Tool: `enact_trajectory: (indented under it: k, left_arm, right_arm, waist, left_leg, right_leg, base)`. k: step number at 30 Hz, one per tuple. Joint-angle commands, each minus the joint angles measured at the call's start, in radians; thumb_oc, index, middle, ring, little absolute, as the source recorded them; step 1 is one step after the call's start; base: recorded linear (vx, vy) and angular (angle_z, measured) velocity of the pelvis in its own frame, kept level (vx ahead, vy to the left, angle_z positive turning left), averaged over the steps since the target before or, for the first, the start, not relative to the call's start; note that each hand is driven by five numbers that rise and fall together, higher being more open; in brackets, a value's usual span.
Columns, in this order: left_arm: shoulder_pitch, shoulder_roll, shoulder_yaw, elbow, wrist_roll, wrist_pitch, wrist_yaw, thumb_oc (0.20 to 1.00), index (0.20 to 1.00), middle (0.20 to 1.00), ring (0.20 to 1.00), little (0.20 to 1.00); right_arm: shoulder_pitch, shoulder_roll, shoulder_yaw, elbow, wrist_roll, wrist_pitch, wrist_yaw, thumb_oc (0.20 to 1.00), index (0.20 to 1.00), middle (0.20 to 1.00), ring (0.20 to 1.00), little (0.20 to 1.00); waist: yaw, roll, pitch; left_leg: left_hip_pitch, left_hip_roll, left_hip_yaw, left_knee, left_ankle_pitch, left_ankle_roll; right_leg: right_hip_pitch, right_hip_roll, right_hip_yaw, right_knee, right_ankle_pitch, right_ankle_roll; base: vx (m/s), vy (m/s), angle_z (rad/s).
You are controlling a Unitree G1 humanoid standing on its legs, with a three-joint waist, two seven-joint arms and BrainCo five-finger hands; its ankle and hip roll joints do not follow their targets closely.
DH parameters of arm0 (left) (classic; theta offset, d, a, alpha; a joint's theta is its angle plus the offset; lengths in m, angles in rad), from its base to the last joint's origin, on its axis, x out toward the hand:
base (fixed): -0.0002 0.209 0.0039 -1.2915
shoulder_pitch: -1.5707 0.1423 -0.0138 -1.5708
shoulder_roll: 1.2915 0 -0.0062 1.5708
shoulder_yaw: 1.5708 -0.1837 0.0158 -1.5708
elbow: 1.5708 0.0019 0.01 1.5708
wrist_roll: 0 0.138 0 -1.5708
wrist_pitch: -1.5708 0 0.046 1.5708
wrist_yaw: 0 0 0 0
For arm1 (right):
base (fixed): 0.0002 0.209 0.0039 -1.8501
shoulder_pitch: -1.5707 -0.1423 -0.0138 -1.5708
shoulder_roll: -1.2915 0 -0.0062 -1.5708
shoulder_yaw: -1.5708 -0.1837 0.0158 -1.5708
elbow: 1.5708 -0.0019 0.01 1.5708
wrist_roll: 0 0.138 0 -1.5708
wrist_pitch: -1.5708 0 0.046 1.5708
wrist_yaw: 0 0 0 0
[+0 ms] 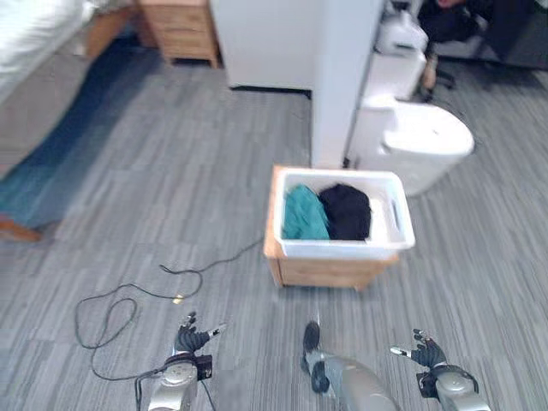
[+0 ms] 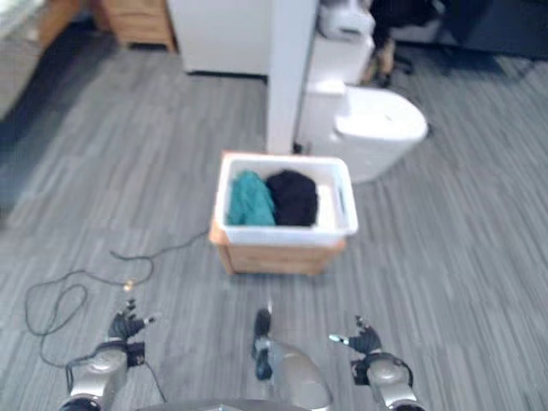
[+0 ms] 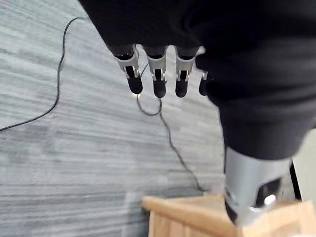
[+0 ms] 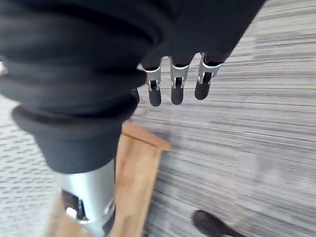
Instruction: Grab the laundry basket,head to the washer,open it,put in the laundry and shut it.
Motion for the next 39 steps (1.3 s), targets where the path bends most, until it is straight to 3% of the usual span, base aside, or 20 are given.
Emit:
enact_trajectory:
  k: [1, 5, 16, 22, 24, 28, 29, 31, 35, 39]
  left_arm:
    - [-0.001, 0.005, -0.048, 0.001, 0.009, -0.009, 0.002, 1.0, 1.0, 1.0, 1.0, 1.0]
    - [-0.008, 0.006, -0.059, 0.007, 0.02, -0.007, -0.004, 1.0, 1.0, 1.0, 1.0, 1.0]
    - [0.042, 0.012, -0.037, 0.011, 0.05, -0.002, -0.009, 1.0, 1.0, 1.0, 1.0, 1.0]
    - [0.048, 0.02, -0.02, -0.002, 0.032, -0.001, 0.001, 1.0, 1.0, 1.0, 1.0, 1.0]
    - [0.036, 0.027, -0.019, 0.0, 0.032, -0.003, 0.009, 1.0, 1.0, 1.0, 1.0, 1.0]
    - [0.027, 0.034, -0.019, -0.008, 0.026, -0.005, 0.016, 1.0, 1.0, 1.0, 1.0, 1.0]
    - [0.018, 0.039, -0.021, -0.006, 0.018, -0.01, 0.026, 1.0, 1.0, 1.0, 1.0, 1.0]
    - [0.016, 0.035, -0.025, 0.005, 0.011, -0.013, 0.026, 1.0, 1.0, 1.0, 1.0, 1.0]
    - [0.011, 0.012, -0.032, 0.028, -0.008, -0.019, 0.034, 1.0, 1.0, 1.0, 1.0, 1.0]
    - [-0.003, -0.004, -0.048, 0.037, -0.016, -0.017, 0.026, 1.0, 1.0, 1.0, 1.0, 1.0]
  right_arm:
    - [-0.027, -0.043, 0.0, -0.001, 0.034, -0.028, -0.02, 1.0, 1.0, 1.0, 1.0, 1.0]
    - [-0.026, -0.045, -0.005, 0.019, 0.032, -0.025, -0.022, 1.0, 1.0, 1.0, 1.0, 1.0]
    - [-0.009, -0.029, 0.009, 0.016, 0.002, -0.011, -0.007, 1.0, 1.0, 1.0, 1.0, 1.0]
    - [-0.028, -0.021, 0.028, -0.002, -0.012, -0.009, -0.002, 1.0, 1.0, 1.0, 1.0, 1.0]
    - [-0.042, -0.013, 0.031, -0.005, -0.011, -0.011, -0.003, 1.0, 1.0, 1.0, 1.0, 1.0]
    - [-0.05, -0.013, 0.032, -0.009, -0.016, -0.009, -0.006, 1.0, 1.0, 1.0, 1.0, 1.0]
    - [-0.059, -0.014, 0.036, 0.0, -0.021, -0.009, -0.009, 1.0, 1.0, 1.0, 1.0, 1.0]
    - [-0.055, -0.009, 0.036, 0.007, -0.016, -0.005, -0.004, 1.0, 1.0, 1.0, 1.0, 1.0]
    - [-0.054, -0.024, 0.027, 0.022, -0.01, -0.014, -0.016, 1.0, 1.0, 1.0, 1.0, 1.0]
    - [-0.043, -0.042, 0.017, 0.049, 0.009, -0.015, -0.019, 1.0, 1.0, 1.0, 1.0, 1.0]
  waist:
    - [-0.017, -0.034, -0.025]
    - [-0.007, -0.039, -0.033]
    - [0.011, -0.027, -0.056]
    - [0.027, -0.017, -0.03]
    - [0.026, -0.01, -0.012]
    - [0.025, 0.0, -0.007]
    - [0.026, 0.002, -0.001]
    - [0.018, -0.016, -0.014]
    - [0.014, -0.026, -0.038]
    - [-0.001, -0.03, -0.046]
  left_leg:
    - [-0.05, -0.029, -0.025, -0.183, 0.142, 0.077]
    - [-0.078, -0.045, -0.037, -0.244, 0.142, 0.082]
    - [0.027, -0.068, -0.007, -0.356, 0.132, 0.117]
    - [0.014, -0.067, -0.003, -0.37, 0.137, 0.137]
    - [-0.002, -0.053, -0.008, -0.365, 0.141, 0.138]
    - [-0.012, -0.027, -0.022, -0.362, 0.142, 0.13]
    - [-0.009, -0.003, -0.033, -0.355, 0.141, 0.117]
    - [0.003, 0.002, -0.051, -0.351, 0.134, 0.105]
    - [-0.006, 0.07, -0.053, -0.339, 0.191, 0.05]
    - [-0.031, 0.099, -0.043, -0.29, 0.232, 0.033]
  right_leg:
    - [0.092, -0.093, 0.007, -0.043, -0.121, 0.283]
    - [0.137, -0.079, 0.048, -0.051, -0.132, 0.282]
    - [0.163, -0.065, 0.123, -0.075, -0.104, 0.309]
    - [0.081, -0.065, 0.123, 0.053, -0.114, 0.335]
    - [0.037, -0.088, 0.148, 0.109, -0.122, 0.351]
    - [0.011, -0.135, 0.185, 0.096, -0.113, 0.346]
    - [-0.005, -0.18, 0.205, 0.082, -0.099, 0.352]
    - [0.027, -0.179, 0.243, 0.051, -0.102, 0.359]
    - [0.068, -0.153, 0.214, -0.003, -0.097, 0.352]
    - [0.133, -0.131, 0.164, -0.062, -0.11, 0.32]
  base:
    - [0.22, -0.005, -0.44]
    - [0.15, 0.052, -0.84]
    - [0.06, 0.07, -0.26]
    - [-0.06, 0.007, -0.36]
    - [-0.07, -0.152, -0.32]
    - [0.04, -0.227, -0.11]
    - [0.12, -0.335, -0.03]
    - [0.18, -0.376, 0.35]
    - [0.12, -0.348, 0.19]
    - [0.03, -0.226, 0.52]
